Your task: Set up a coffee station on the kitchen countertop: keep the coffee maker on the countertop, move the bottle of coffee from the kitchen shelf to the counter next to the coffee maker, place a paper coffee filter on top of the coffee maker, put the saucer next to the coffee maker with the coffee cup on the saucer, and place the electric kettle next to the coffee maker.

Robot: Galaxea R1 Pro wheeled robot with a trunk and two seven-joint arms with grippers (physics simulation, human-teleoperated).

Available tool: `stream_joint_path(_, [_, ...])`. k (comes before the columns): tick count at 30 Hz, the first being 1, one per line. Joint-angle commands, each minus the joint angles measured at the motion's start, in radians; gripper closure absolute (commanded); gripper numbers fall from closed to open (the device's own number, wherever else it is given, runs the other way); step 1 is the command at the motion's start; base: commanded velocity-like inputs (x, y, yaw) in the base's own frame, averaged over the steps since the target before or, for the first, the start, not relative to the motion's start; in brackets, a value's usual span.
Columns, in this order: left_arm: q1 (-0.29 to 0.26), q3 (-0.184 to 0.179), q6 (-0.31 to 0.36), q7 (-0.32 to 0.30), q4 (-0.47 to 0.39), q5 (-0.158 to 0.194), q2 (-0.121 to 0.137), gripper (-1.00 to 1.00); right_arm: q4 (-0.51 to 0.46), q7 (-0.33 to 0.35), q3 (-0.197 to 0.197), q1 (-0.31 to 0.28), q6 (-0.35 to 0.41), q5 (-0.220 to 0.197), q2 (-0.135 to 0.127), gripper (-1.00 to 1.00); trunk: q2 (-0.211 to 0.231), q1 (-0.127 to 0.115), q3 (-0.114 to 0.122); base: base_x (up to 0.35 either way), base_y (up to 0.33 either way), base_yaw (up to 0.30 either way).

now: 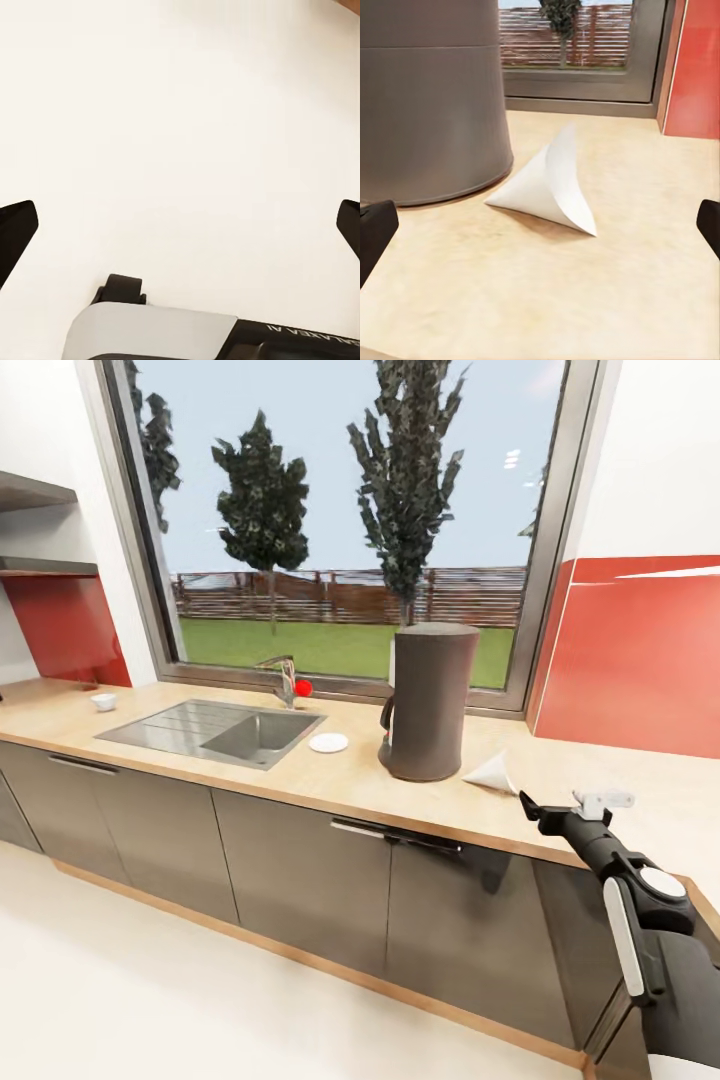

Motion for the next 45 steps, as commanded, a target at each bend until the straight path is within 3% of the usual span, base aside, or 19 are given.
stream_joint_path(1, [0.0, 0.002, -0.001, 0.0, -0.001, 0.006, -0.001, -1.0, -0.001, 0.006, -0.002, -0.001, 0.006, 0.001, 0.0, -1.0, -0.001, 0.0, -0.001, 0.003, 0.0, 0.0])
stream_joint_path(17, [0.0, 0.003, -0.001, 0.0, -0.001, 0.006, -0.001, -1.0, 0.003, 0.007, 0.005, -0.001, 0.006, 0.0, 0.003, -1.0, -0.001, 0.0, -0.001, 0.083, -0.025, 0.0])
stream_joint_path(20, [0.003, -0.004, -0.004, 0.001, 0.003, 0.005, -0.016, -1.0, -0.005, -0.006, 0.007, -0.002, 0.009, 0.004, -0.003, -1.0, -0.001, 0.0, -0.001, 0.0, 0.0, 0.0])
stream_joint_path(41, [0.003, -0.004, -0.004, 0.001, 0.003, 0.005, -0.016, -1.0, -0.005, -0.006, 0.007, -0.002, 0.009, 0.004, -0.003, -1.0, -0.001, 0.0, -0.001, 0.0, 0.0, 0.0])
stream_joint_path(45, [0.003, -0.001, -0.003, 0.001, 0.002, 0.004, -0.038, -1.0, 0.006, -0.006, 0.009, -0.002, 0.009, -0.001, 0.0, -1.0, -0.001, 0.0, -0.001, 0.062, 0.0, 0.0])
